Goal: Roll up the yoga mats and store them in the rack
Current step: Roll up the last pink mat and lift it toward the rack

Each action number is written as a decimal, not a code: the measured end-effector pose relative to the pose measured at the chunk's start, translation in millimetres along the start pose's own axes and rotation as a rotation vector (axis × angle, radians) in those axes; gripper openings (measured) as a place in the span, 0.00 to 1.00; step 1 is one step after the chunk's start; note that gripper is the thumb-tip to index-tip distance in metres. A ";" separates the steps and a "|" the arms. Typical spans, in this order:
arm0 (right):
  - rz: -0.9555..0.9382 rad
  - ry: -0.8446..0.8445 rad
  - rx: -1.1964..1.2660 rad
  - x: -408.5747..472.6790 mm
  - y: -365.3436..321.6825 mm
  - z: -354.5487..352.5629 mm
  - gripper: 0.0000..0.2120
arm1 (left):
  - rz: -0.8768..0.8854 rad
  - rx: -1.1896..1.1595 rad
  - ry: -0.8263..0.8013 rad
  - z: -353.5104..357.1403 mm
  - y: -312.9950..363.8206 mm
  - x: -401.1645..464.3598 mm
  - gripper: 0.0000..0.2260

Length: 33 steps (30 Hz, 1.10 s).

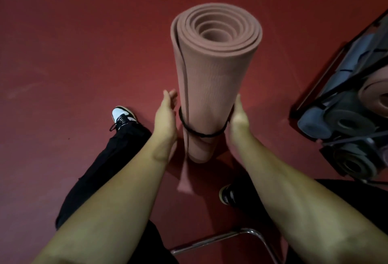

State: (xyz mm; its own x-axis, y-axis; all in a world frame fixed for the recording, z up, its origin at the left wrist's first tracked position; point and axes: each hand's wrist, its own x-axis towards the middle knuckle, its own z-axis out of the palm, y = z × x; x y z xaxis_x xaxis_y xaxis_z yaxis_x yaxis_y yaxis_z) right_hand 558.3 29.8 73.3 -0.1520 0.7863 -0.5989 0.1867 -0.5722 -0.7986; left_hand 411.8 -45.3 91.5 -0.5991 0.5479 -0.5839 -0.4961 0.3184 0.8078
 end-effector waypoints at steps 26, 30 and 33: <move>-0.029 -0.311 0.452 -34.3 -151.1 -66.5 0.37 | 0.124 0.180 -0.272 34.3 100.8 -43.4 0.47; -0.094 -0.304 0.094 -104.0 -111.9 -70.0 0.29 | 0.199 0.400 -0.382 49.4 93.8 -106.0 0.48; -0.159 -0.194 0.083 -138.3 -114.3 -84.6 0.26 | 0.197 0.381 -0.381 63.5 100.9 -144.7 0.46</move>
State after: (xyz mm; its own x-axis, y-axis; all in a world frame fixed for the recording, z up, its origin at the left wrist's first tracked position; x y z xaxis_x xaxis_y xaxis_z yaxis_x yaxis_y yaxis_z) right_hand 640.2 6.2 252.5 -0.3574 0.8131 -0.4595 0.0669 -0.4684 -0.8810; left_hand 488.4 -43.2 262.6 -0.3530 0.8431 -0.4057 -0.0938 0.3996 0.9119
